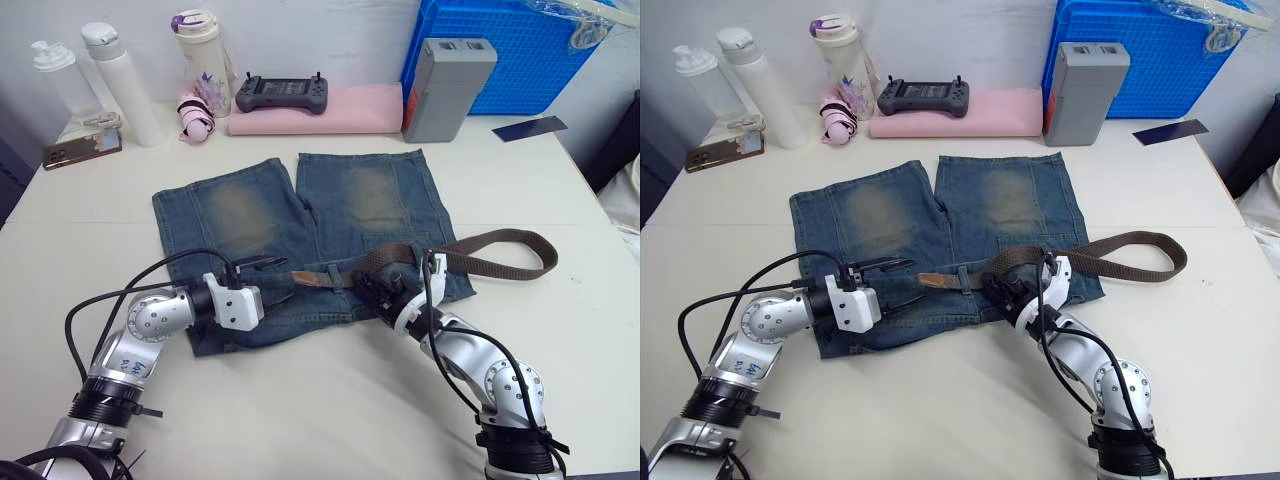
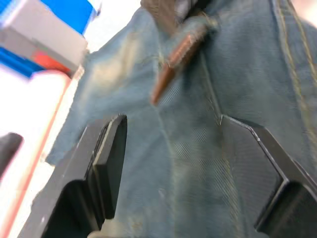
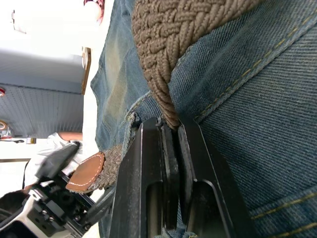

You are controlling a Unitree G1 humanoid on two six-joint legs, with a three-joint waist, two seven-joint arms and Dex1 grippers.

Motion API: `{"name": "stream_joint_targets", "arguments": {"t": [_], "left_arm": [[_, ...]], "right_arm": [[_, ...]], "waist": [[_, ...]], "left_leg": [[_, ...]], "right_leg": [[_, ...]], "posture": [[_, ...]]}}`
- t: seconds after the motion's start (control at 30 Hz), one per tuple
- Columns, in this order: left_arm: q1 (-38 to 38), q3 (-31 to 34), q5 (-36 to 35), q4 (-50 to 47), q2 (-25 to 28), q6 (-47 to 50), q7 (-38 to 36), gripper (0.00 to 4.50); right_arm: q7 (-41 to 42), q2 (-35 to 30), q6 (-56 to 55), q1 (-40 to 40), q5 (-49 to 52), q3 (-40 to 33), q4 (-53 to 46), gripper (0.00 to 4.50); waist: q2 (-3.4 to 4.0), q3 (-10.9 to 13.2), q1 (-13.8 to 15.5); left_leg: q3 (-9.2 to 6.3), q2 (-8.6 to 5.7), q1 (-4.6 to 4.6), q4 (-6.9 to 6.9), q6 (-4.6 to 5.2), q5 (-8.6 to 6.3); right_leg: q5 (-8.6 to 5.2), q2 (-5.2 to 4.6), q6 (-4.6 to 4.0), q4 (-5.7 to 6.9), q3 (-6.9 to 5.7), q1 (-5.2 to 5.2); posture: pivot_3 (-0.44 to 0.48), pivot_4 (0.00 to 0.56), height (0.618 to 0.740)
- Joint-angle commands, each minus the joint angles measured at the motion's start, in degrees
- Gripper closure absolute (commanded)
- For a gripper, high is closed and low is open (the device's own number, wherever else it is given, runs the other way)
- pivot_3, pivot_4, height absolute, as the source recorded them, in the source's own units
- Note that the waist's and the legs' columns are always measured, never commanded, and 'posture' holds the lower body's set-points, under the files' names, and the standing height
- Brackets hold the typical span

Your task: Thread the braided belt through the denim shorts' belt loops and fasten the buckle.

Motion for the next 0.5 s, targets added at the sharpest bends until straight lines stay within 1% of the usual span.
{"name": "stream_joint_targets", "arguments": {"t": [0.03,0.1,0.37,0.43,0.5], "left_arm": [[-0.91,-0.01,-1.58,0.09,-0.54,-3.22,0.66,1.20],[-1.16,-0.52,-2.33,-0.10,-0.56,-3.58,-0.08,1.20],[-2.81,-3.46,-1.21,0.31,-0.64,-3.47,-2.21,1.20],[-2.92,-3.77,-1.35,0.62,-0.62,-3.53,-2.57,1.72],[-3.09,-3.96,-1.26,0.79,-0.51,-3.55,-2.71,2.40]], "right_arm": [[0.02,0.63,0.32,0.64,0.67,0.08,-2.20,4.50],[0.01,0.68,0.42,0.71,0.70,0.05,-2.30,4.50],[-0.04,0.79,0.41,0.85,0.58,0.15,-2.69,4.50],[-0.05,0.77,0.45,0.83,0.56,0.21,-2.78,4.50],[-0.02,0.74,0.49,0.78,0.55,0.23,-2.83,4.50]], "waist": [[0.00,0.00,-0.02],[0.00,0.00,-0.06],[0.00,0.00,-0.04],[0.00,0.00,-0.12],[0.00,0.00,-0.11]], "left_leg": [[0.00,0.00,0.00,0.00,0.00,0.00],[0.01,0.00,0.00,0.00,0.00,0.00],[0.02,0.00,0.00,0.00,-0.01,0.01],[0.02,0.00,0.00,0.00,-0.01,0.01],[0.02,0.00,0.00,0.00,-0.01,0.01]], "right_leg": [[0.00,0.00,0.00,0.00,0.00,0.00],[0.00,0.00,0.00,0.00,0.00,-0.02],[0.00,0.01,0.00,0.01,0.00,-0.02],[0.00,0.01,0.00,0.01,0.00,-0.02],[0.00,0.02,0.00,0.01,0.00,-0.02]], "posture": [[0.000,0.150,0.739],[0.000,0.150,0.739],[0.000,0.150,0.739],[0.000,0.150,0.739],[0.000,0.150,0.739]]}}
